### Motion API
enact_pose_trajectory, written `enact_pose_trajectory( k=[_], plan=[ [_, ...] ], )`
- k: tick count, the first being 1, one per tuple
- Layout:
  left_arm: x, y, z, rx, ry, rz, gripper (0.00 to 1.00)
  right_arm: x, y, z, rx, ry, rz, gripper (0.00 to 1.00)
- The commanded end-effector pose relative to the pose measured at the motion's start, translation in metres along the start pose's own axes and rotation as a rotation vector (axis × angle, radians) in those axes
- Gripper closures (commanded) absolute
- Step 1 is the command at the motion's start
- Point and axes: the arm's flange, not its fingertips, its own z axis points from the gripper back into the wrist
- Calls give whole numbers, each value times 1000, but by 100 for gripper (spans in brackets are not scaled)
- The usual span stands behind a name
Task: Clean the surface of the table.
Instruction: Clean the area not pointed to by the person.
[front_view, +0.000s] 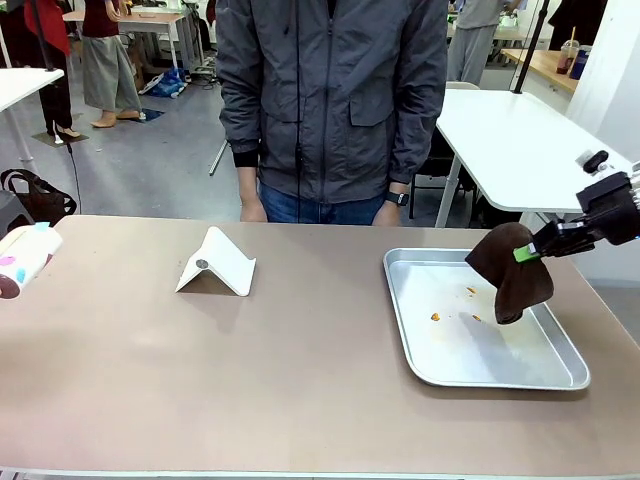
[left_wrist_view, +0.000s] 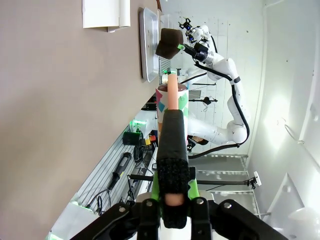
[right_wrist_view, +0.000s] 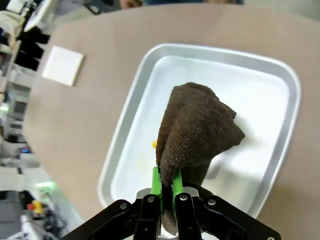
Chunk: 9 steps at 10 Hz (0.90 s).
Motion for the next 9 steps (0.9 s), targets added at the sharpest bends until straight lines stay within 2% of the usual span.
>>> enact_pose_trajectory(
  k=[1, 5, 9],
  plan=[
    [-4, -5, 2, -15, -3, -11, 78, -2, -13, -15, -93, -58, 15, 91],
    [-4, -5, 2, -15, -3, -11, 78, 0, -39, -31, -236, -93, -23, 91],
    [-4, -5, 2, -15, -3, -11, 78, -7, -51, -67, -204, -87, -76, 91]
  ],
)
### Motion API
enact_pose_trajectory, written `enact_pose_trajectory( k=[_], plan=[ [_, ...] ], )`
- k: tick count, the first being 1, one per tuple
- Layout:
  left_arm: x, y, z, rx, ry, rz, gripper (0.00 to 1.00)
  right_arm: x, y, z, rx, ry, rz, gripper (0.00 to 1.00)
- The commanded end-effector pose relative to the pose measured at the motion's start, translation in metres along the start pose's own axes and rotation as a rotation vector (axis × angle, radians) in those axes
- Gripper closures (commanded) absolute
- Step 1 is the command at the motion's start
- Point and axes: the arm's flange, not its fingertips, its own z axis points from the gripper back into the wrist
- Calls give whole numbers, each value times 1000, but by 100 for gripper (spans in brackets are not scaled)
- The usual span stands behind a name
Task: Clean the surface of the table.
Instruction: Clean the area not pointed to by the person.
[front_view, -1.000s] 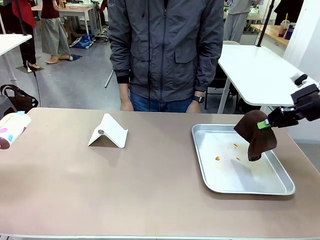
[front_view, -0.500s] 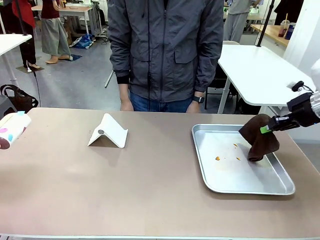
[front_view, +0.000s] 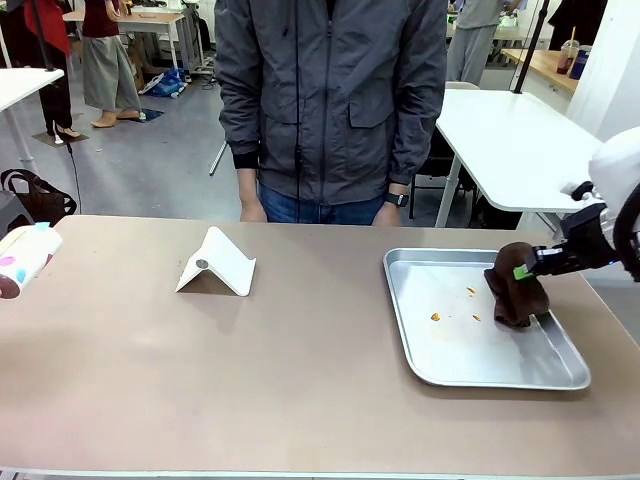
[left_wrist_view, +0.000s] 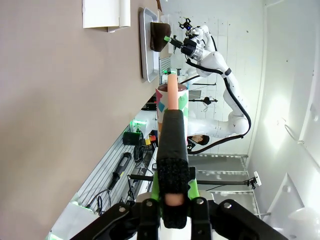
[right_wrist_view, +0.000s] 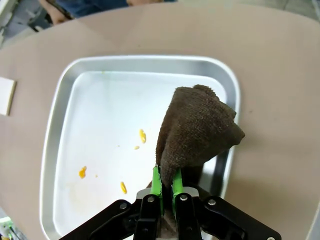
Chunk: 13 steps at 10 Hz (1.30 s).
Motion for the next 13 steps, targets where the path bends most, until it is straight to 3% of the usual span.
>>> enact_pose_trajectory(
  k=[1, 7, 13],
  plan=[
    [-4, -5, 2, -15, -2, -11, 78, 0, 1, -28, 49, -14, -15, 91],
    [-4, -5, 2, -15, -2, -11, 78, -20, 30, -76, 207, 130, -39, 91],
    [-4, -5, 2, -15, -2, -11, 78, -34, 87, -99, 314, 182, -54, 91]
  ],
)
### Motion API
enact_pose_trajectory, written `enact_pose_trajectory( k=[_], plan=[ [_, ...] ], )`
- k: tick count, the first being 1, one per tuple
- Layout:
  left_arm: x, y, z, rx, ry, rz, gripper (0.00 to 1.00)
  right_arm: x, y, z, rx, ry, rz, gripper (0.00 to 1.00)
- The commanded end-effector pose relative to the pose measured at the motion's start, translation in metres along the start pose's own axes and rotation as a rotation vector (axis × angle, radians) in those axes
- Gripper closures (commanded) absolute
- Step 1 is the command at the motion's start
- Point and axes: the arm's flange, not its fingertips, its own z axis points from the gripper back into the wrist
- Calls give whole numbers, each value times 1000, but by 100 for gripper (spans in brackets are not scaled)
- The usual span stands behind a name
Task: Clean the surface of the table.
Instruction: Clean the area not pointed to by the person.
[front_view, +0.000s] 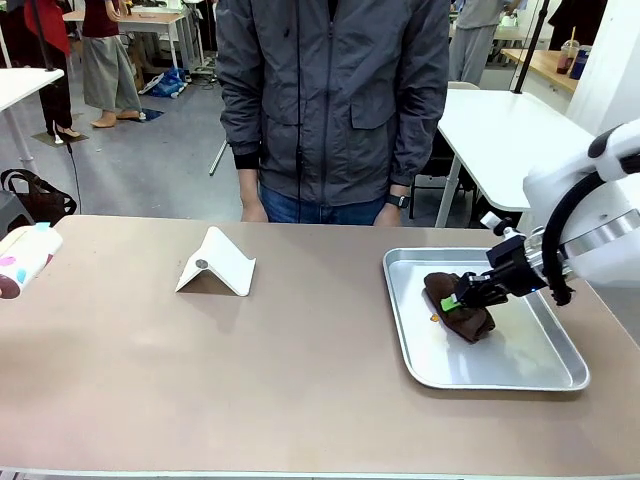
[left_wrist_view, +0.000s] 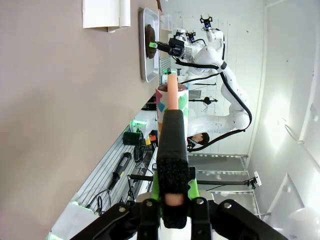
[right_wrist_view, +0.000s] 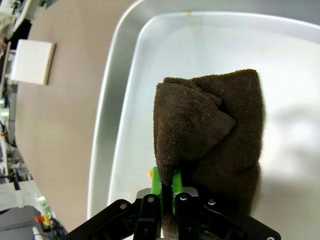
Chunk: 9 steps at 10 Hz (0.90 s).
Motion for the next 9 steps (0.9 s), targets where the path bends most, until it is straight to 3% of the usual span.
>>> enact_pose_trajectory(
  k=[1, 5, 9],
  plan=[
    [-4, -5, 3, -15, -3, -11, 78, -9, 19, -23, 45, 7, 4, 91],
    [-4, -5, 3, -15, -3, -11, 78, -17, 43, -22, 45, 21, 101, 91],
    [-4, -5, 3, -15, -3, -11, 78, -16, 29, -22, -95, 2, 109, 91]
  ],
)
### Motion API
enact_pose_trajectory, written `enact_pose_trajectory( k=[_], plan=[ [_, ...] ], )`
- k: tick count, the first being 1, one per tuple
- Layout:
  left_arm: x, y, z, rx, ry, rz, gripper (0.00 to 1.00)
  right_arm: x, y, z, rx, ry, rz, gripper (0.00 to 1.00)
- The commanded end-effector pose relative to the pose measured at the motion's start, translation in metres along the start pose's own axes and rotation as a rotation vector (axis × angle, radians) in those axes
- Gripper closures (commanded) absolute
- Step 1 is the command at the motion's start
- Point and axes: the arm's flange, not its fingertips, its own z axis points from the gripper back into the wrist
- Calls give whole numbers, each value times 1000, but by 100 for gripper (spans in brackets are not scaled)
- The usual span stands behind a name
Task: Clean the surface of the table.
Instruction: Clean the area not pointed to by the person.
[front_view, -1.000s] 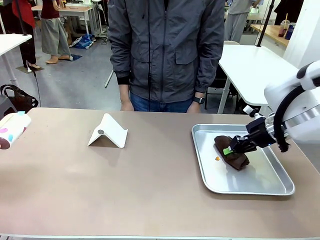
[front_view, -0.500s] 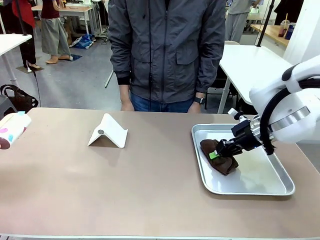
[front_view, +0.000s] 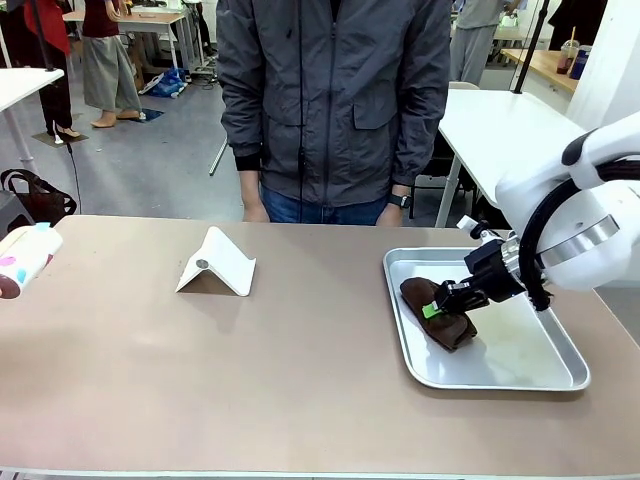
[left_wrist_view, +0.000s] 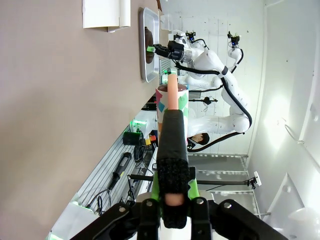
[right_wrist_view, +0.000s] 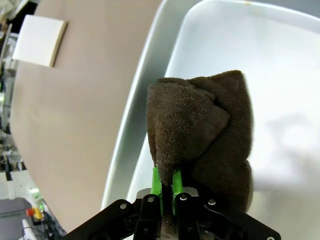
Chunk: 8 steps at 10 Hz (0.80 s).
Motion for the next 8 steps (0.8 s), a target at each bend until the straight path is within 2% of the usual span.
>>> enact_pose_trajectory(
  k=[1, 6, 8],
  plan=[
    [-4, -5, 3, -15, -3, -11, 78, -6, -9, -1, -84, -12, 26, 91],
    [-4, -5, 3, -15, -3, -11, 78, -4, -46, 29, -138, -44, -68, 91],
    [-4, -5, 3, -15, -3, -11, 78, -3, -64, 42, -145, -114, -142, 91]
  ],
)
